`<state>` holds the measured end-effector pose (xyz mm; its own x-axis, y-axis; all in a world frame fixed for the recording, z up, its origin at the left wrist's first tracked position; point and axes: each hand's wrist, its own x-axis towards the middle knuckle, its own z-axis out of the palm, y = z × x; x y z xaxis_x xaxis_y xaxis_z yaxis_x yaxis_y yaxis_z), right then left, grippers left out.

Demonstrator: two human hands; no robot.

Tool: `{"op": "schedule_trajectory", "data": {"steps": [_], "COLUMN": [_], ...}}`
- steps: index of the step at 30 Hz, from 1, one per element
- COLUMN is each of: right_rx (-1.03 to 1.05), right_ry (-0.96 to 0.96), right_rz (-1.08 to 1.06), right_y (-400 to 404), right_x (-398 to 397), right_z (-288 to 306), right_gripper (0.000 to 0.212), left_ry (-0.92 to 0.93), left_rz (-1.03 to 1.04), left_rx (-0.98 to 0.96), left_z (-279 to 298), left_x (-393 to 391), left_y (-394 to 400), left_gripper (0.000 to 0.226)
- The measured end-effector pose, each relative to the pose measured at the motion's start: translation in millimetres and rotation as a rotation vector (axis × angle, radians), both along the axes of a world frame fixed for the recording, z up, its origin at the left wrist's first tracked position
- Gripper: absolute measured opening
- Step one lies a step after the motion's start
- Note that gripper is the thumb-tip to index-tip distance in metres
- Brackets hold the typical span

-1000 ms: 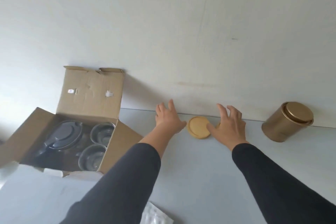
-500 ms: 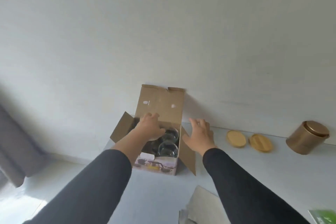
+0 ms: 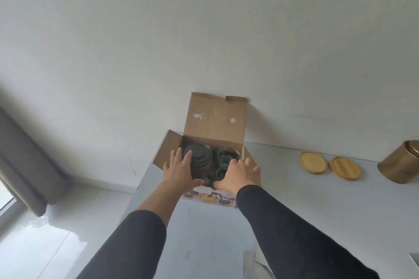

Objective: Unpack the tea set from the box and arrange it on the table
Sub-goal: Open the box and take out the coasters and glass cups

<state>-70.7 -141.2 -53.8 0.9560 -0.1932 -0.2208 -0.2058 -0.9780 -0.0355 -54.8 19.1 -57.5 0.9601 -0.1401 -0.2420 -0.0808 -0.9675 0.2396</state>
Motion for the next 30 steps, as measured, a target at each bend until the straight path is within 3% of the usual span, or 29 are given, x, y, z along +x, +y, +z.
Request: {"op": "schedule_trajectory", "data": {"steps": [7,12,18,25,30], "right_rx": [0.028,0.035,0.092,0.348,0.414], "right_ry": [0.087,0.066,-0.109,-0.406,-0.548], "right_rz": [-0.157,-0.228,-0.232,-0.218,-0.272], "right_y": [14,20,26,13,-19], "right_x": [8,11,1,-12,-33], "right_z": [-4,-11,-4,20,37], "right_gripper": [0.08,0.076,0.081,0.078,0.083], "left_ry": [0.011,0.007,0.042,0.198,0.085], "left_rz": [-0.038,-0.049,-0.083,-0.027,-0.12], "left_rx": [0.122,0.091,0.083,0.097,0.004], "left_z": [-28,-33,-26,6,26], "left_x": [-6,-5,-4,8,20], "left_y": [7,9,14,1,-32], "left_gripper": [0.12,0.124,0.122,0.121,0.107]}}
